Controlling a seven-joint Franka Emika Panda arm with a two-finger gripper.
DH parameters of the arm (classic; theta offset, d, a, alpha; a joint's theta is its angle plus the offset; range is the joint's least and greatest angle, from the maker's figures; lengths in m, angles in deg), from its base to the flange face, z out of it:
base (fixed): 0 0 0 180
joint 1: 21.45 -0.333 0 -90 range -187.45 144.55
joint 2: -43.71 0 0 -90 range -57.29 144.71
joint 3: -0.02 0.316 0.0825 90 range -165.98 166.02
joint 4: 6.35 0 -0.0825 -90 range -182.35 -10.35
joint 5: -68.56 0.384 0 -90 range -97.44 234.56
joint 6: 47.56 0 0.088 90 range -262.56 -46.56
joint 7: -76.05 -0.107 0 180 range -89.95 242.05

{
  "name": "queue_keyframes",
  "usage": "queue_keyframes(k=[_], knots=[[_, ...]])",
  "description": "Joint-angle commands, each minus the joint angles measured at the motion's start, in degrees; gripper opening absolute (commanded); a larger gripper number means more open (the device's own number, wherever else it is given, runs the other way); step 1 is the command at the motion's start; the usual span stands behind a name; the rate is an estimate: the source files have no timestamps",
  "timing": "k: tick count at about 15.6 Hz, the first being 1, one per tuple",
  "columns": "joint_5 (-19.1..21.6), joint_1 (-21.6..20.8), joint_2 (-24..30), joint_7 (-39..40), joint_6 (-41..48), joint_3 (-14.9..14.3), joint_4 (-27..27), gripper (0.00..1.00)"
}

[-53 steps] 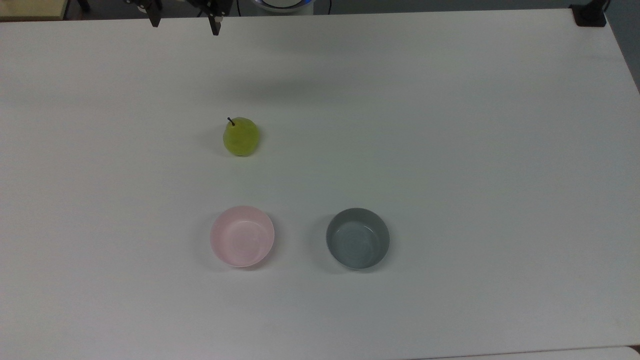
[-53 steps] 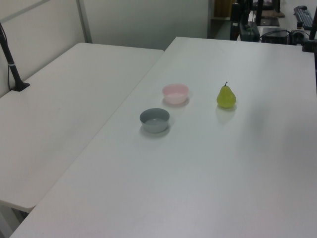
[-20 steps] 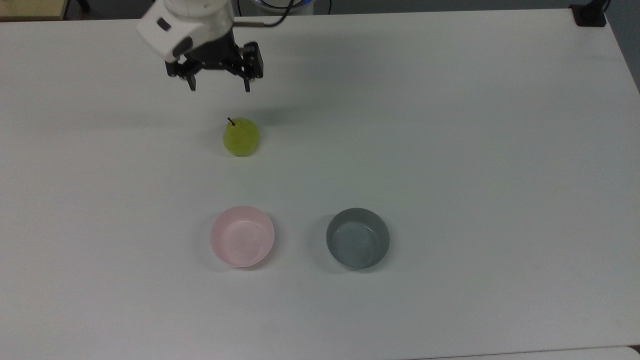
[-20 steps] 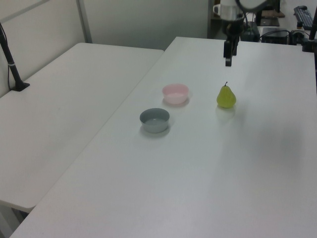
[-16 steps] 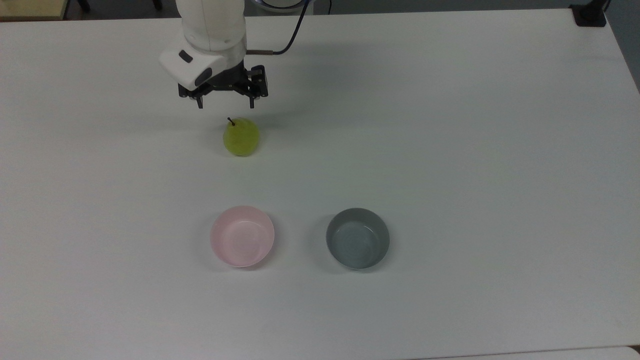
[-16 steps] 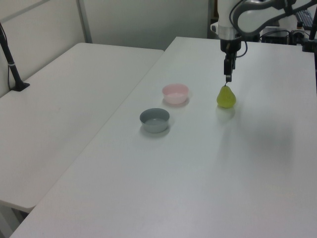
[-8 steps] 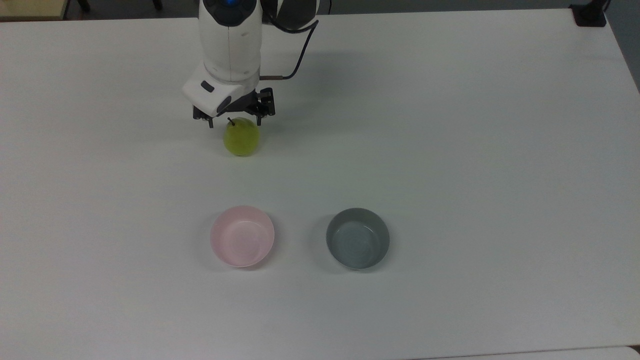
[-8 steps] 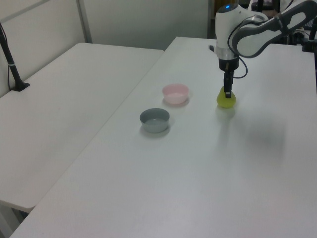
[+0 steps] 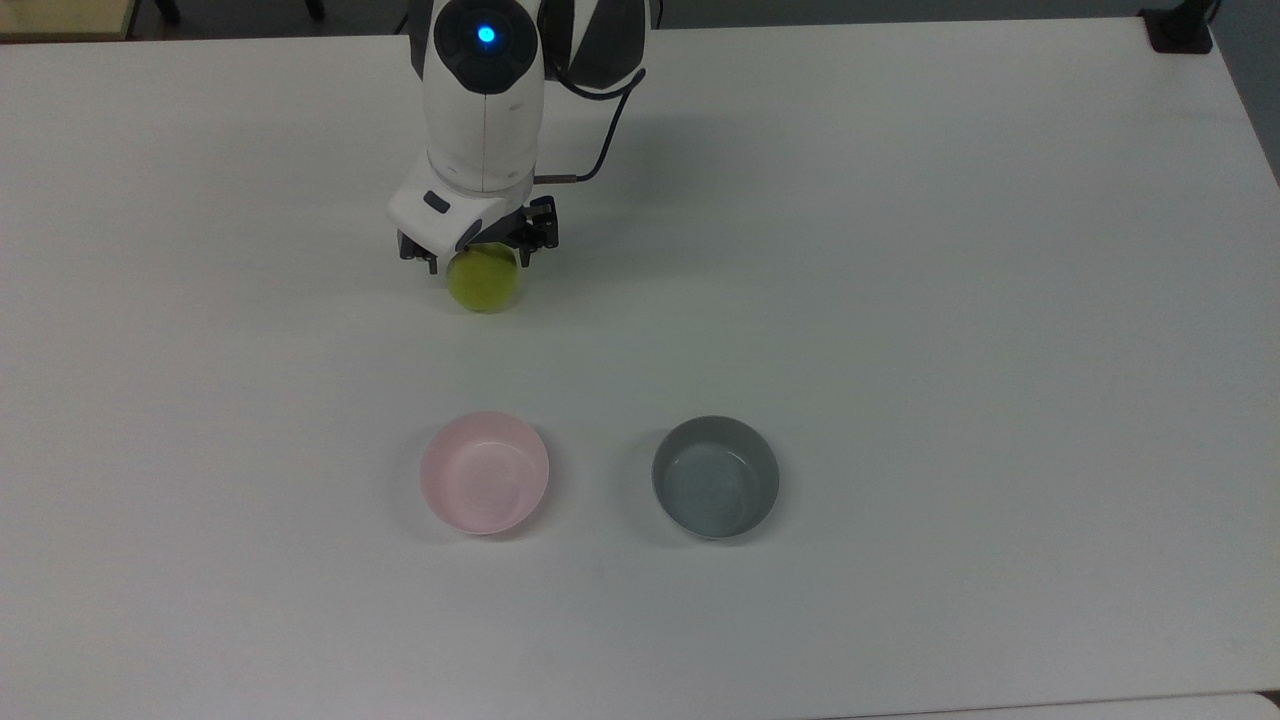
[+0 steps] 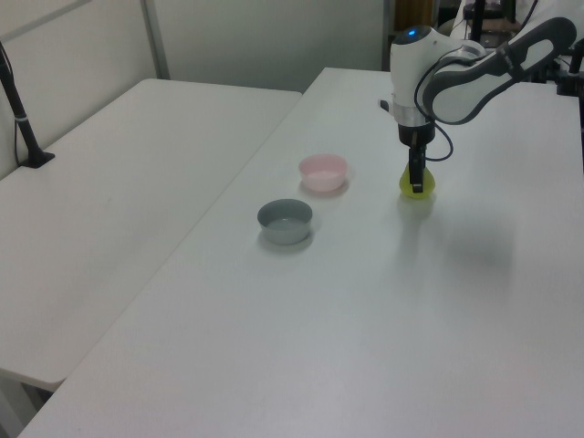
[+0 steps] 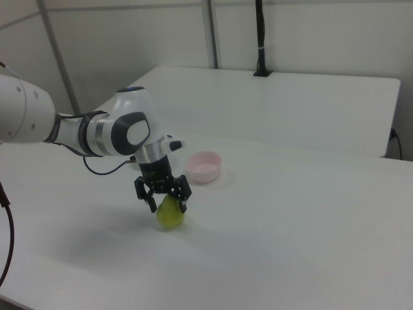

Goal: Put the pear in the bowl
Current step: 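Close the gripper on the pear and lift it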

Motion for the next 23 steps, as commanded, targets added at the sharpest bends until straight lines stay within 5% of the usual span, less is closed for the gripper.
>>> queue_keyframes(k=[1,4,13,19,23], knots=[[-1.1,-0.5,0.1,1.1,-1.6,-0.3,-1.5,0.68],[-1.3,-0.5,0.1,1.2,-1.5,-0.3,-1.5,0.35],[-0.4,-0.4,4.1,1.1,-0.5,-0.3,-0.8,0.33],[5.8,0.0,6.2,6.1,13.3,-0.4,9.4,0.33],[6.0,-0.5,5.9,6.0,15.3,-0.4,11.4,0.33]])
